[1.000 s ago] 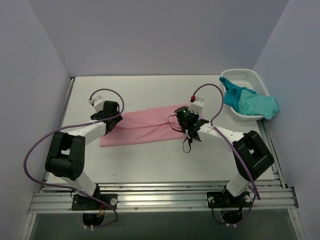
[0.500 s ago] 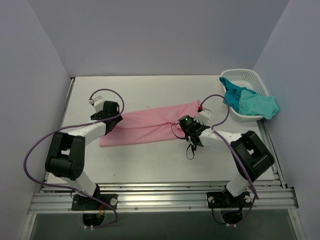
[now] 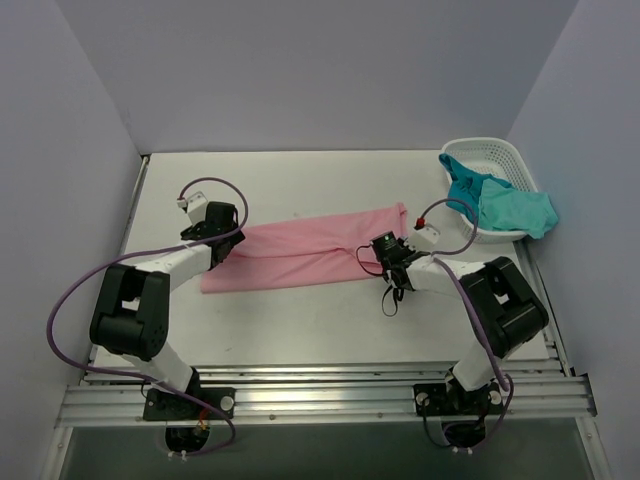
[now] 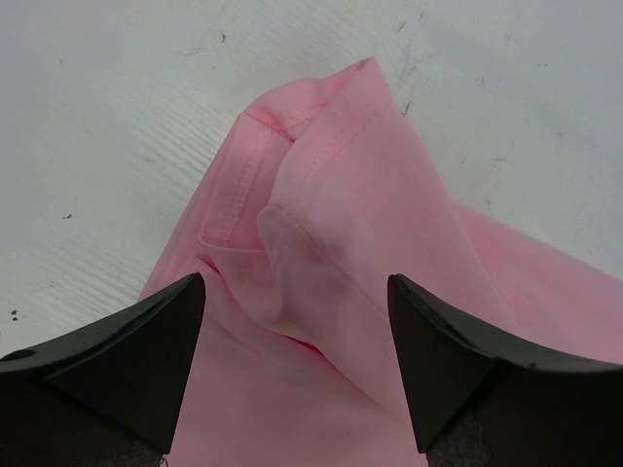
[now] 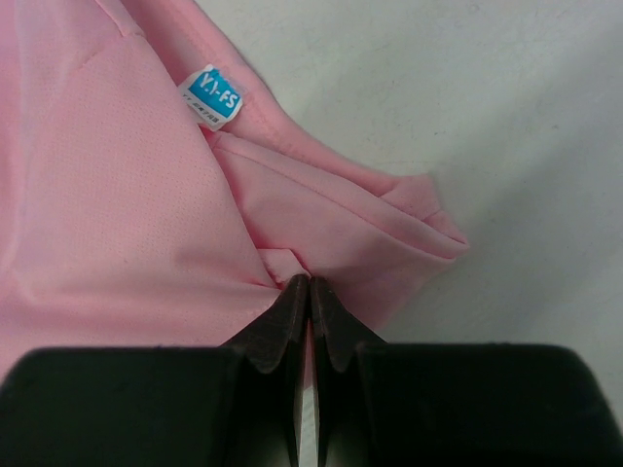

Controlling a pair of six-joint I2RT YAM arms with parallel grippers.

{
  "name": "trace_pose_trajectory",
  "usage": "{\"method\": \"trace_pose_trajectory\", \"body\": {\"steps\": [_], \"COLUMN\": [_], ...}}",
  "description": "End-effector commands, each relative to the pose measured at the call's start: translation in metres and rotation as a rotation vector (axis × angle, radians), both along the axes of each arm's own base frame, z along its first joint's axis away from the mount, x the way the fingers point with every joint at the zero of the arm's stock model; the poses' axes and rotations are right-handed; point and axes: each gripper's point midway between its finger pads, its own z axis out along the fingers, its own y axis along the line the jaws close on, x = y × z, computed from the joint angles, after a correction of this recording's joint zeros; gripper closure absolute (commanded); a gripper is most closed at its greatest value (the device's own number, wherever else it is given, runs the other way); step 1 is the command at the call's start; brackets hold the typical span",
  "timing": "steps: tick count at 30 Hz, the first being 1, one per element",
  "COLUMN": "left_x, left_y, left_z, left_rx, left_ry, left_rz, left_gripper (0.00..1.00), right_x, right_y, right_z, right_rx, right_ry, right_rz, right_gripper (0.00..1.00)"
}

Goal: Fold and stack the t-shirts
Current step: Fold the tshirt

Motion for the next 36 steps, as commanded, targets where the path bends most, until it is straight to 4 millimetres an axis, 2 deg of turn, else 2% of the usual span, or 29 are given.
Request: {"method": "trace_pose_trajectory", "body": {"steps": [1, 7, 8, 10, 11, 12, 13, 15, 18, 19, 21, 22, 23, 27, 28, 30, 31, 32, 34, 35, 36], "left_x": [0.008, 0.009, 0.009, 0.008, 0.008, 0.009, 0.005, 0.006, 0.007, 0.011, 0.013, 0.020, 0.024, 0.032, 0.033, 0.039, 0.037, 0.038, 0.036, 0.034, 0.032], "left_y": [-0.001, -0.001, -0.001, -0.001, -0.001, 0.004, 0.002, 0.004, -0.013, -0.022, -0.043, -0.062, -0.075, -0.151, -0.162, -0.182, -0.192, -0.197, -0.202, -0.201, -0.202], "left_z": [0.022, 0.021, 0.021, 0.021, 0.021, 0.026, 0.028, 0.051, 0.092, 0.109, 0.131, 0.147, 0.150, 0.154, 0.150, 0.141, 0.138, 0.135, 0.133, 0.132, 0.132], "left_rx": [-0.016, -0.014, -0.014, -0.015, -0.014, 0.007, 0.021, 0.052, 0.051, 0.040, 0.036, -0.002, 0.003, -0.017, -0.010, 0.003, 0.001, -0.011, -0.026, -0.030, -0.029], "left_ry": [-0.077, -0.069, -0.068, -0.067, -0.068, -0.075, -0.066, -0.118, -0.213, -0.254, -0.293, -0.328, -0.327, -0.327, -0.309, -0.275, -0.269, -0.263, -0.260, -0.261, -0.260], "left_rz": [-0.005, -0.005, -0.005, -0.005, -0.002, 0.019, 0.020, 0.035, -0.025, -0.051, -0.130, -0.201, -0.266, -0.497, -0.524, -0.549, -0.562, -0.556, -0.562, -0.559, -0.561], "left_gripper": [0.16, 0.16, 0.16, 0.16, 0.16, 0.16, 0.17, 0.17, 0.16, 0.16, 0.16, 0.16, 0.16, 0.16, 0.16, 0.16, 0.16, 0.17, 0.17, 0.17, 0.17], "right_x": [-0.005, -0.007, -0.006, -0.005, -0.005, -0.005, -0.004, -0.005, -0.010, -0.010, -0.017, -0.020, -0.022, -0.026, -0.027, -0.018, -0.016, -0.013, -0.004, 0.003, 0.008], "right_y": [-0.009, -0.011, -0.012, -0.011, -0.011, -0.012, -0.012, -0.010, -0.008, -0.007, -0.006, -0.005, -0.006, 0.000, 0.001, 0.009, 0.012, 0.014, 0.020, 0.024, 0.028], "right_z": [-0.012, -0.008, -0.005, 0.003, 0.006, 0.010, 0.018, 0.033, 0.058, 0.075, 0.093, 0.110, 0.119, 0.150, 0.144, 0.146, 0.141, 0.137, 0.120, 0.120, 0.103], "right_rx": [0.002, 0.019, 0.021, 0.022, 0.024, 0.021, 0.023, 0.025, 0.006, 0.022, 0.015, 0.036, 0.040, 0.089, 0.086, 0.108, 0.114, 0.114, 0.107, 0.109, 0.085], "right_ry": [0.027, 0.006, 0.000, -0.017, -0.024, -0.029, -0.049, -0.079, -0.124, -0.169, -0.193, -0.235, -0.254, -0.349, -0.345, -0.382, -0.376, -0.370, -0.333, -0.333, -0.289], "right_rz": [-0.046, -0.055, -0.054, -0.047, -0.044, -0.042, -0.043, -0.040, -0.037, -0.038, -0.029, -0.023, -0.017, 0.039, 0.060, 0.091, 0.103, 0.107, 0.103, 0.101, 0.106], "right_gripper": [1.00, 1.00, 0.97, 0.64, 0.42, 0.02, 0.00, 0.00, 0.00, 0.00, 0.00, 0.00, 0.00, 0.00, 0.00, 0.21, 0.39, 0.77, 1.00, 1.00, 1.00]}}
